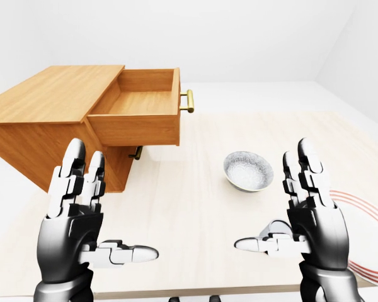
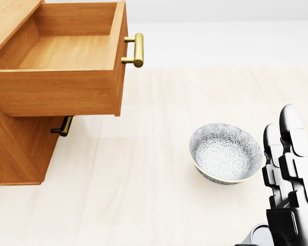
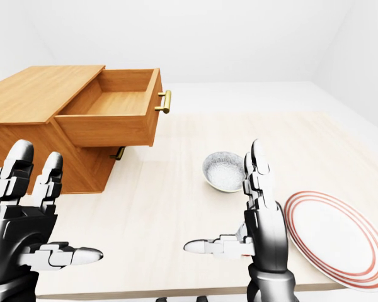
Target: Put the ketchup in the top drawer of the cabinet.
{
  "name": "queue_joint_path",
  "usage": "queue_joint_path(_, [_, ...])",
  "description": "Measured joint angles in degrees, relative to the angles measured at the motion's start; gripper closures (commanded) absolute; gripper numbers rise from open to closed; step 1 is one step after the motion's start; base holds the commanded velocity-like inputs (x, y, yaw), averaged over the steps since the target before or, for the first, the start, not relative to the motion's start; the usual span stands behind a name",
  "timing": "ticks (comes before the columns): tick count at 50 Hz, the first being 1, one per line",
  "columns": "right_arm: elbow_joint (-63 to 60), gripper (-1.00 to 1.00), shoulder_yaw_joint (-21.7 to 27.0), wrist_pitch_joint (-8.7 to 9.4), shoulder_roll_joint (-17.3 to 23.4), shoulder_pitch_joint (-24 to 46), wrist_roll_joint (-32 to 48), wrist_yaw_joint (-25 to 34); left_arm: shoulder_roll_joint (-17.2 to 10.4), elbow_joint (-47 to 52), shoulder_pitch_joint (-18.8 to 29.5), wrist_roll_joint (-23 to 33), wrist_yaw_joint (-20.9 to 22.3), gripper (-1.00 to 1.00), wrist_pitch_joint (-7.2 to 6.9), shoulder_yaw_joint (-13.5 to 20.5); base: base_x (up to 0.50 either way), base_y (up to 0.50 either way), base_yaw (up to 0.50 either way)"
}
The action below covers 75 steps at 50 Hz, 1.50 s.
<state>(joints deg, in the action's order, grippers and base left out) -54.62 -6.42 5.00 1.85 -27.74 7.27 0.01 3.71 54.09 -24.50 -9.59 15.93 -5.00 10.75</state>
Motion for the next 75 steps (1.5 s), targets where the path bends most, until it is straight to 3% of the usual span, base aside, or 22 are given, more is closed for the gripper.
queue_joint_path(30, [1.27, -1.0, 1.62, 0.0, -0.64, 0.62, -0.31, 0.53, 0.05, -0.35, 0.08, 0.16, -0.14, -1.0, 0.0, -0.27, 0.0, 0.29, 0.0])
queue_joint_path(54, [1.45, -1.0, 2.34, 0.0, -0.93, 0.54, -2.45, 1.22, -0.08, -0.13, 0.06, 0.07, -0.11, -1.0, 0.0, -0.08, 0.0, 0.01, 0.0])
queue_joint_path(63, [-1.83, -1.0, 8.31, 0.0, -1.66, 0.19, -2.97, 5.76, -0.16, -0.31, 0.4, 0.16, -0.25, -1.0, 0.0, -0.09, 0.0, 0.0, 0.0])
queue_joint_path(75, [-5.38, -1.0, 23.82, 0.0, -1.44, 7.99, 1.36, 20.33, -0.2, -0.2, 0.8, -0.1, -0.26, -1.0, 0.0, 0.35, 0.0, 0.0, 0.0])
